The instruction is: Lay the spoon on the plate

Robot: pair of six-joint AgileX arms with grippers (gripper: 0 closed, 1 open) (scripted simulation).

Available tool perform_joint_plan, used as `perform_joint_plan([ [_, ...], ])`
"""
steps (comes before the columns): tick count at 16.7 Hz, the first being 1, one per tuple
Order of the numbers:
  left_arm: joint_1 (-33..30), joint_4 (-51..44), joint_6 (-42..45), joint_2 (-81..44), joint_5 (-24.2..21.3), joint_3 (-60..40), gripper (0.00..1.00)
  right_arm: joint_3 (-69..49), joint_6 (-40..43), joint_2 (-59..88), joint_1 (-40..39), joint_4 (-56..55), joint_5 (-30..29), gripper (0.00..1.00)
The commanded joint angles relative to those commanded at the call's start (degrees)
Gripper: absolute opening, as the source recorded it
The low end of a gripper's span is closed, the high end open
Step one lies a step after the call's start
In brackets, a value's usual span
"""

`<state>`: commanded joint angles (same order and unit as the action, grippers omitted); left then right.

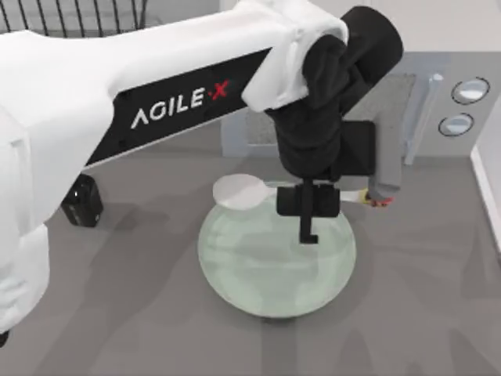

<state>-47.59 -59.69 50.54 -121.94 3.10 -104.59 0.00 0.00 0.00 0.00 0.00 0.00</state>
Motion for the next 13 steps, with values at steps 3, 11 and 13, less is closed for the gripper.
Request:
perform_joint_plan([
  [3,1.5,0.0,-0.9,-2.1,-0.9,2.3,0.0,0.0,0.0,0.0,0.0,0.0,0.0,1.0],
  [11,4.2,-0.5,-2.2,-6.5,-2.4,6.3,0.0,0.0,0.0,0.0,0.0,0.0,0.0,1.0],
  [13,4.2,-0.5,-2.2,-6.5,-2.4,6.3,0.0,0.0,0.0,0.0,0.0,0.0,0.0,1.0],
])
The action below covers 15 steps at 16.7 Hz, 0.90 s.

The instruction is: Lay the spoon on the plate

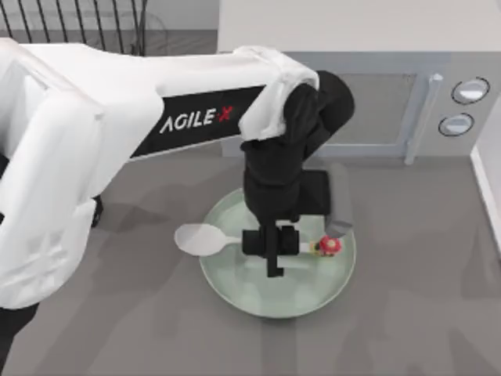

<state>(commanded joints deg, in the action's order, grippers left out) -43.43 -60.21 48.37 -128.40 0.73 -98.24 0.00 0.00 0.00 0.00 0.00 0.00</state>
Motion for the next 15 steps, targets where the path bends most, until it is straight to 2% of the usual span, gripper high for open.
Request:
perform_joint_plan([
  [13,0.0,0.0,0.0,0.0,0.0,0.0,0.98,0.0,0.0,0.0,0.0,0.0,0.0,1.0],
  [15,0.0,0.0,0.0,0.0,0.0,0.0,1.0,0.0,0.0,0.0,0.0,0.0,0.0,1.0],
])
